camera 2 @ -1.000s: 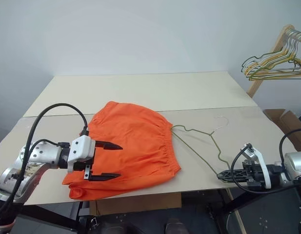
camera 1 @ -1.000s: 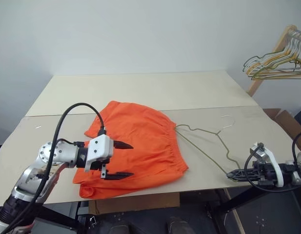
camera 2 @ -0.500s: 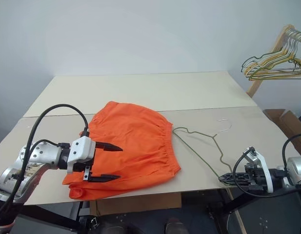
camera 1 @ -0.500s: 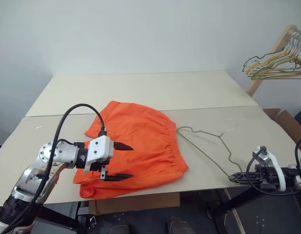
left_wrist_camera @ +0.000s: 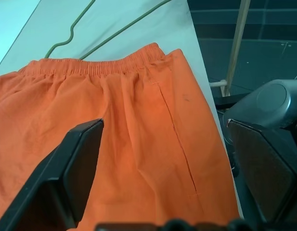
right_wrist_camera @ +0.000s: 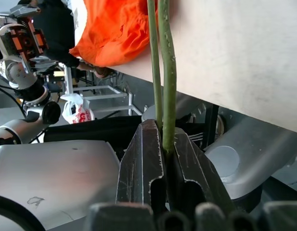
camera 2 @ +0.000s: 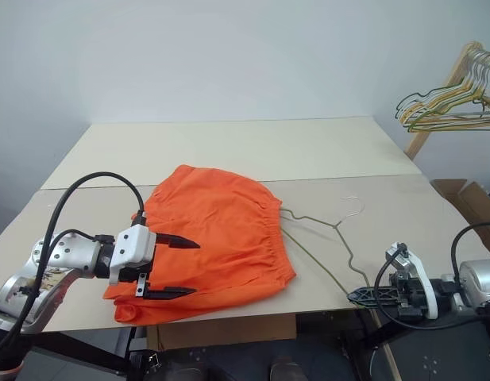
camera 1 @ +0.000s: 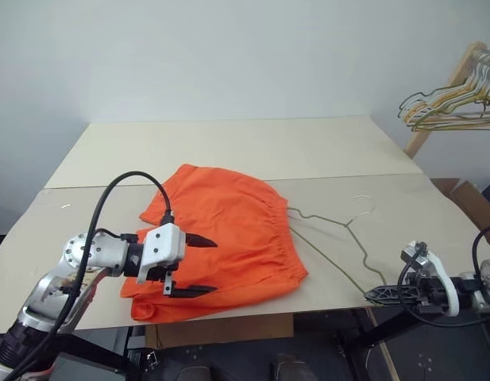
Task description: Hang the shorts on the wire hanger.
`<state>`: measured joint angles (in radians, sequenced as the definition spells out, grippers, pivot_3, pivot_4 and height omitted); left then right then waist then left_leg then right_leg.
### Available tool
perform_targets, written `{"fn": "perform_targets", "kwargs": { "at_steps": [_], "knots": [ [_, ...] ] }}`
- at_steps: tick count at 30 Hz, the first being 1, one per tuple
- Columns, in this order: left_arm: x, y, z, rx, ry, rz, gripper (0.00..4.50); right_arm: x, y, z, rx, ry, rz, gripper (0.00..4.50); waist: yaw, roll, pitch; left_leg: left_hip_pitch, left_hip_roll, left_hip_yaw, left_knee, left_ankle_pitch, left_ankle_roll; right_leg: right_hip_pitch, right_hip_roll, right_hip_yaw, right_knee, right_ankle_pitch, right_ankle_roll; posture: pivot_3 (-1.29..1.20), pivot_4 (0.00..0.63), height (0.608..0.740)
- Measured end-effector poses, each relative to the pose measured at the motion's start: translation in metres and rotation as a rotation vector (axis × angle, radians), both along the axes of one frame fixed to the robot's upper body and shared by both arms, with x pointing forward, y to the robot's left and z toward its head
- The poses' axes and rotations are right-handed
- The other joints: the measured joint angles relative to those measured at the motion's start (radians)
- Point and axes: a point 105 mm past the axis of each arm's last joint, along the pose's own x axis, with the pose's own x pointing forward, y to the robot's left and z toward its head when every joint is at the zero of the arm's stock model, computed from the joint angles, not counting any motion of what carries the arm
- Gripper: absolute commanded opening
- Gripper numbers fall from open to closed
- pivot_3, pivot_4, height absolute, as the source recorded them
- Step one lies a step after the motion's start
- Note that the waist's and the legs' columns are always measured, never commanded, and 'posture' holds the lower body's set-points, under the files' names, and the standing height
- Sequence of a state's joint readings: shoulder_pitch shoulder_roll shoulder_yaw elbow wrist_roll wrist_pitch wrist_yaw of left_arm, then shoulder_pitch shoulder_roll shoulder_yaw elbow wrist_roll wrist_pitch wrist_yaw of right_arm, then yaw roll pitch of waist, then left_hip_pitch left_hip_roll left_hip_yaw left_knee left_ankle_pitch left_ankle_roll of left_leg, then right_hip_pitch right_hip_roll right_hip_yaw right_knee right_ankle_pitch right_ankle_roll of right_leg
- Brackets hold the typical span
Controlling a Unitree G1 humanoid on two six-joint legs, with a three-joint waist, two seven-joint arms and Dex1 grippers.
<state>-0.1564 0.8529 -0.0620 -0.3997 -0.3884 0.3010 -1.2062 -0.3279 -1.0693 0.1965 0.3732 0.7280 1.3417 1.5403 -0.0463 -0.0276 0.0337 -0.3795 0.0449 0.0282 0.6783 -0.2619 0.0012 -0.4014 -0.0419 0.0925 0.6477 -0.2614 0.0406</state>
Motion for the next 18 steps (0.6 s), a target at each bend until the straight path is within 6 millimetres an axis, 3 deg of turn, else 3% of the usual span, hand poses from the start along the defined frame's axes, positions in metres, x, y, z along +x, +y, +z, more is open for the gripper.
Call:
{"fn": "perform_targets", "kwargs": {
  "at_steps": [5,18],
  "knots": [
    [0.000,0.000,-0.004,0.031,-0.008,0.000,4.47,0.020,0.021,-0.014,0.040,0.011,0.002,0.00,0.000,0.000,0.000,0.000,0.000,0.000,-0.001,0.000,0.000,0.000,0.001,0.001,0.000,0.000,0.000,-0.01,0.000,0.740],
    [-0.002,0.003,-0.007,0.058,-0.006,0.009,4.47,0.055,0.036,-0.021,0.034,-0.014,-0.016,0.00,0.011,0.000,0.000,0.000,0.000,0.000,0.000,0.000,0.000,0.000,0.000,0.001,0.000,0.001,0.000,0.02,0.000,0.740]
  ]
}}
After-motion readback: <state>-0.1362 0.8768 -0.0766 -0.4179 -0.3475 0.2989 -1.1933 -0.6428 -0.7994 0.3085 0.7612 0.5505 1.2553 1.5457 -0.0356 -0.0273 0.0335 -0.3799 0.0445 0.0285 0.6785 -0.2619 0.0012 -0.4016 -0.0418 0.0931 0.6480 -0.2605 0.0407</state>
